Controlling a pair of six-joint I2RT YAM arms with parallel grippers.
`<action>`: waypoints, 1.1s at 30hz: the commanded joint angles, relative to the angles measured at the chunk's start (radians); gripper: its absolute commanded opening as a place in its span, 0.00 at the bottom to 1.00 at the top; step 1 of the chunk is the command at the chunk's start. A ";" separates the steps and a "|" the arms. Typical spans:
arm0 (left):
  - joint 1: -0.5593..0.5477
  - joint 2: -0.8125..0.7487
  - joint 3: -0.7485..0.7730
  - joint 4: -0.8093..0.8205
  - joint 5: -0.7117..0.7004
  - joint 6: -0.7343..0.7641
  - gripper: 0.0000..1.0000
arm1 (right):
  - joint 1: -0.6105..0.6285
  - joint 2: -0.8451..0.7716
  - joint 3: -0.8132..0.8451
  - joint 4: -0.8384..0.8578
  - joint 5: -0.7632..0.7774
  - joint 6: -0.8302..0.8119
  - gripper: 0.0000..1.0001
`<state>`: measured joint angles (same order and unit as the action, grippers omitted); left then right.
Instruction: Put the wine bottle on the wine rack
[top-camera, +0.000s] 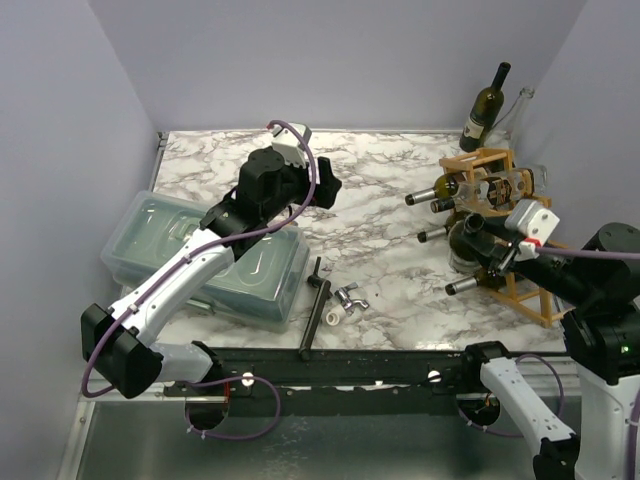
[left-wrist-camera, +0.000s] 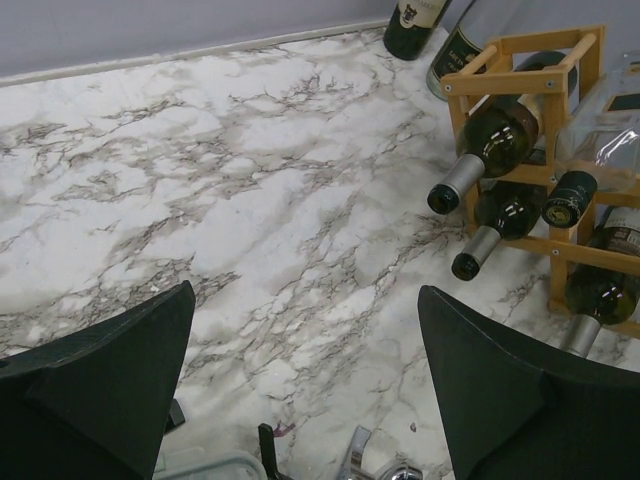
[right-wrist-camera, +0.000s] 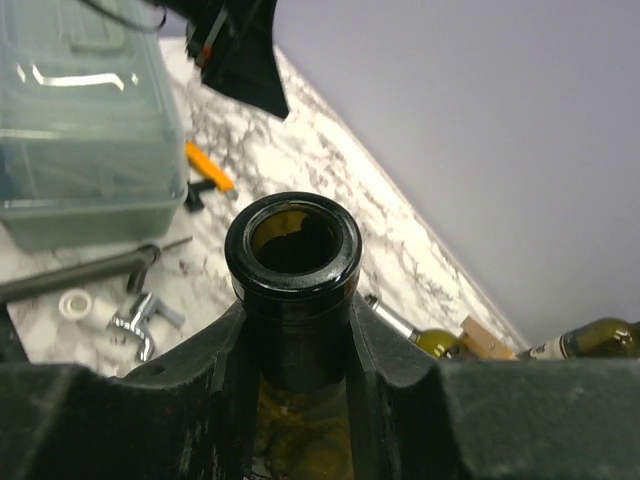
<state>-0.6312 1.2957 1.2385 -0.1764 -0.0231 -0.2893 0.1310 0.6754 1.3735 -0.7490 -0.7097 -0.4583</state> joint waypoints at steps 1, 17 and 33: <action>-0.015 -0.011 0.028 -0.023 -0.050 0.028 0.94 | 0.039 -0.032 0.032 -0.172 0.072 -0.234 0.00; -0.032 0.030 0.034 -0.037 -0.078 0.050 0.94 | 0.137 -0.086 -0.058 -0.400 0.167 -0.427 0.00; -0.044 0.105 0.052 -0.066 -0.101 0.067 0.94 | 0.269 -0.146 -0.062 -0.460 0.312 -0.461 0.00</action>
<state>-0.6655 1.3705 1.2503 -0.2230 -0.0948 -0.2401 0.3706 0.5583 1.2678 -1.2465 -0.4622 -0.8776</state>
